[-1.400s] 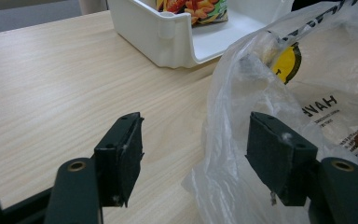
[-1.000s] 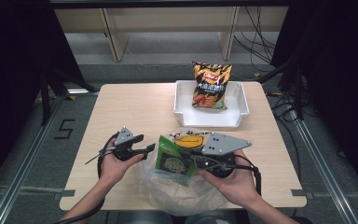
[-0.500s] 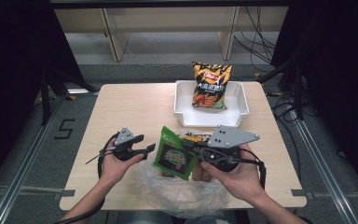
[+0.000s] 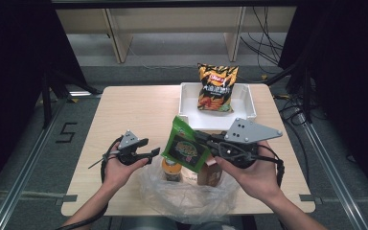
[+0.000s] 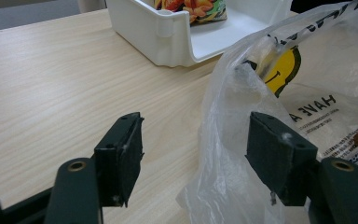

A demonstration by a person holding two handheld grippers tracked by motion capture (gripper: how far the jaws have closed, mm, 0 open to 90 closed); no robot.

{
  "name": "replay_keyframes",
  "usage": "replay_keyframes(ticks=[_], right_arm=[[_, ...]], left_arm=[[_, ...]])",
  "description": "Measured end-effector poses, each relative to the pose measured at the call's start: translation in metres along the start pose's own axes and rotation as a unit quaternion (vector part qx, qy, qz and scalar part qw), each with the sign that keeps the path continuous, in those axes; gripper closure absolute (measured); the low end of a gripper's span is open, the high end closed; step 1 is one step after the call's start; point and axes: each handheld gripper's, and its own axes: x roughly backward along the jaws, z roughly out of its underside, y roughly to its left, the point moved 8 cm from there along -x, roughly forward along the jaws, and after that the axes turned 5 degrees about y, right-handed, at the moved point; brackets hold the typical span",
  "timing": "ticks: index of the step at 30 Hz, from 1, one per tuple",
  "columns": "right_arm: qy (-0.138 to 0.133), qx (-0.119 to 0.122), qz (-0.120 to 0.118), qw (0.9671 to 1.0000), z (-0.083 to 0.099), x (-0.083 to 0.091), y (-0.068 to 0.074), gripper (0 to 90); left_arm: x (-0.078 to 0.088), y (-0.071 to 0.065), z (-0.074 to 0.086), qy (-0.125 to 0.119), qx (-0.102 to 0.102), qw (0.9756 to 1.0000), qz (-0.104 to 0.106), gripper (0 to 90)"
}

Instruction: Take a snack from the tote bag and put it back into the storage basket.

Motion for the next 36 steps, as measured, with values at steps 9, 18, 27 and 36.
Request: replay_keyframes(ticks=[9, 18, 27, 36], right_arm=[[-0.017, -0.001, 0.021, 0.9996, -0.012, 0.007, -0.013, 90.0], [-0.025, -0.001, 0.042, 0.9988, -0.024, 0.013, -0.032, 90.0], [-0.037, -0.003, 0.051, 0.9980, -0.033, 0.015, -0.041, 90.0], [-0.044, -0.004, 0.057, 0.9974, -0.041, 0.014, -0.048, 90.0]], left_arm=[[0.000, 0.001, 0.000, -0.002, 0.001, 1.0000, 0.000, 35.5], [0.001, 0.000, 0.000, -0.001, 0.004, 1.0000, -0.002, 35.5], [0.001, 0.001, 0.000, -0.001, 0.000, 1.0000, -0.003, 35.5], [0.002, 0.002, -0.001, -0.003, 0.002, 1.0000, -0.002, 35.5]])
